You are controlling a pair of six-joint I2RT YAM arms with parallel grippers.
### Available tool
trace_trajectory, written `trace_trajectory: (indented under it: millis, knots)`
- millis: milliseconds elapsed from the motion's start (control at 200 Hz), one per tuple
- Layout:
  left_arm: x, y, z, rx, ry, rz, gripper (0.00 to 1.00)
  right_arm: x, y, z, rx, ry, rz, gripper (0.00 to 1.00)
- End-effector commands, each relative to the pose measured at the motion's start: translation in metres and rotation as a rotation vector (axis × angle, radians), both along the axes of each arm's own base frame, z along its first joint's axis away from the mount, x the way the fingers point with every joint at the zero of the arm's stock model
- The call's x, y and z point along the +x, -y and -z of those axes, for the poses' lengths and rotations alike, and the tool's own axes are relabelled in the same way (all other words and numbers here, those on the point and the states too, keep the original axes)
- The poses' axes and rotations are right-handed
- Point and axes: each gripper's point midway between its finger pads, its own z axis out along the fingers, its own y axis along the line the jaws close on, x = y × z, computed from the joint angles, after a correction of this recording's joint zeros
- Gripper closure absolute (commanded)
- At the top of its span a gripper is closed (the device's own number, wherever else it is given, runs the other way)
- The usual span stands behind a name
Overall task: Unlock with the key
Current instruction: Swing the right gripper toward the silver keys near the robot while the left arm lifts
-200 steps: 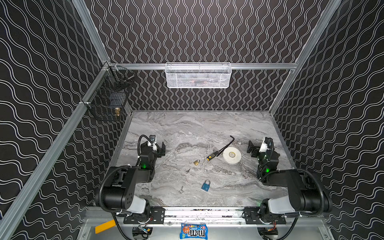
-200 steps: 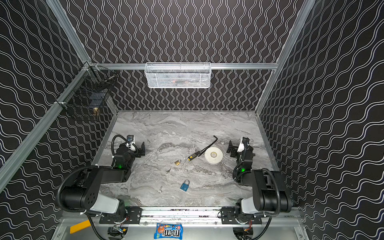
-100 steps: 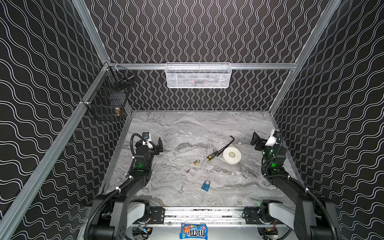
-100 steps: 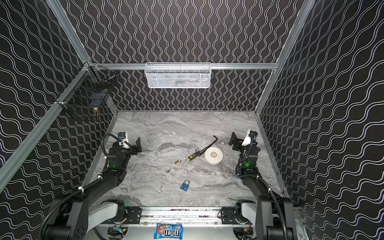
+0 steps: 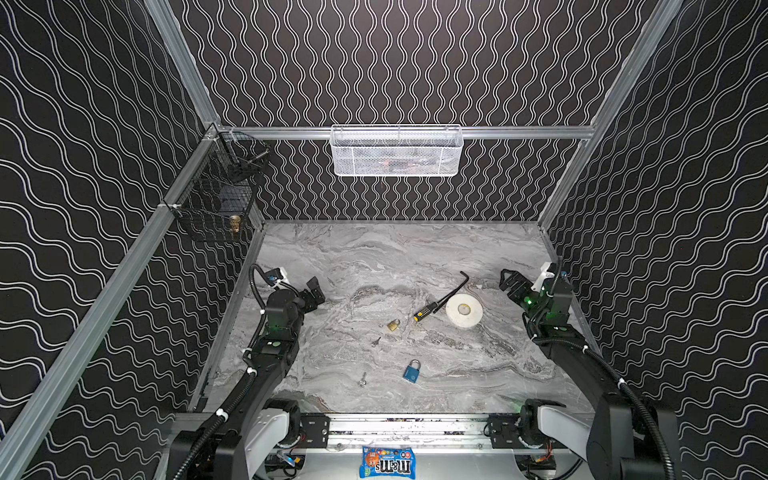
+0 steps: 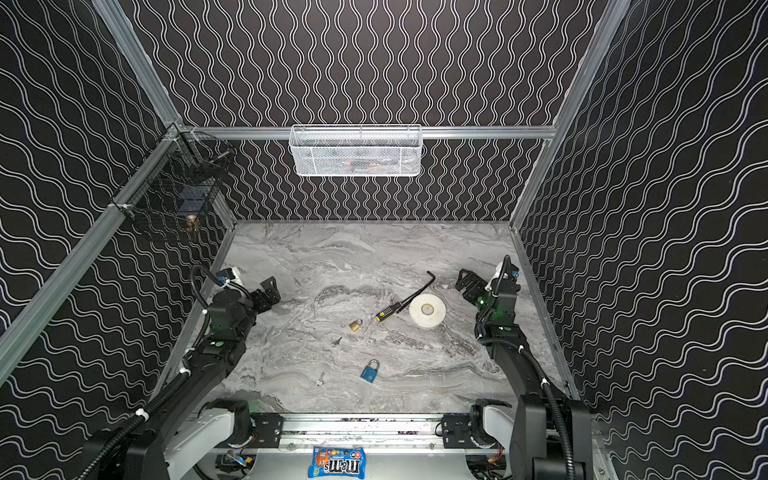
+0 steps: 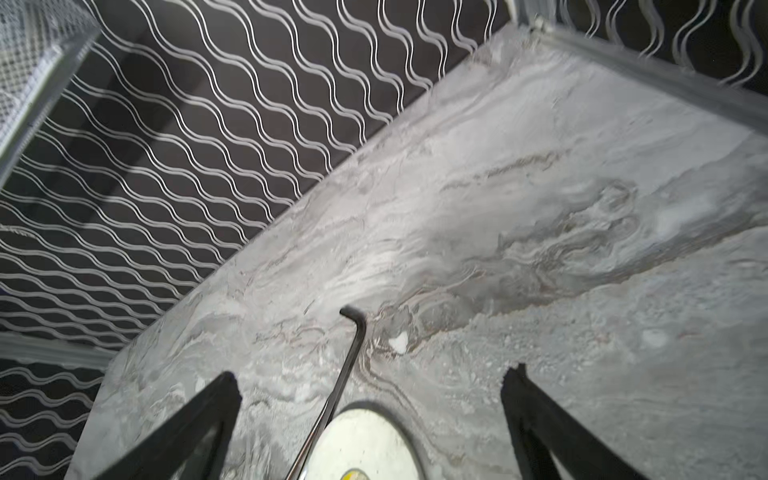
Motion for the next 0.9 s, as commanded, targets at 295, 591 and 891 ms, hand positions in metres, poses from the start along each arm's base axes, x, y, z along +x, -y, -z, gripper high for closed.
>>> trace_trajectory:
  millis: [295, 591, 891]
  knots:
    - [-0.029, 0.041, 0.003, -0.199, -0.091, 0.186, 0.01, -0.026, -0.069, 0.014, 0.108, -0.171, -0.271, 0.01]
    - [-0.055, 0.076, 0.019, -0.202, -0.221, 0.323, 0.01, -0.064, -0.154, 0.028, 0.005, -0.297, -0.466, 0.01]
    - [-0.088, 0.099, 0.037, -0.144, -0.361, 0.375, 0.01, -0.111, -0.228, 0.035, -0.068, -0.38, -0.646, 0.06]
